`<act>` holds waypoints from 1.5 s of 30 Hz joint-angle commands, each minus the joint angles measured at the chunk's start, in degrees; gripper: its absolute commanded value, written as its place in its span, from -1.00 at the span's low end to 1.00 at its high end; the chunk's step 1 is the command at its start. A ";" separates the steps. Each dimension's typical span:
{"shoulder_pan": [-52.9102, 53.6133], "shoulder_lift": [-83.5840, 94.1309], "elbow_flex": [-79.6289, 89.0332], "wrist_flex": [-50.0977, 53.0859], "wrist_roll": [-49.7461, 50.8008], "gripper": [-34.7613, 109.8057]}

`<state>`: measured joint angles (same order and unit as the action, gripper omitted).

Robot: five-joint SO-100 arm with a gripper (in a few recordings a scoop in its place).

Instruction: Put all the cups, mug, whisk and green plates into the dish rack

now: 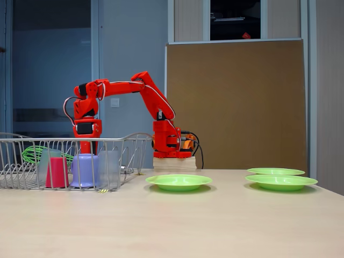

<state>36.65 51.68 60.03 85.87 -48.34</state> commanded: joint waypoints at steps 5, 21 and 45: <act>-1.76 3.16 -1.76 2.81 1.05 -0.23; -6.42 9.67 -4.66 6.59 4.57 -0.24; -36.39 43.59 24.79 1.05 51.15 -0.32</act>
<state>5.89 90.62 80.33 90.70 -7.21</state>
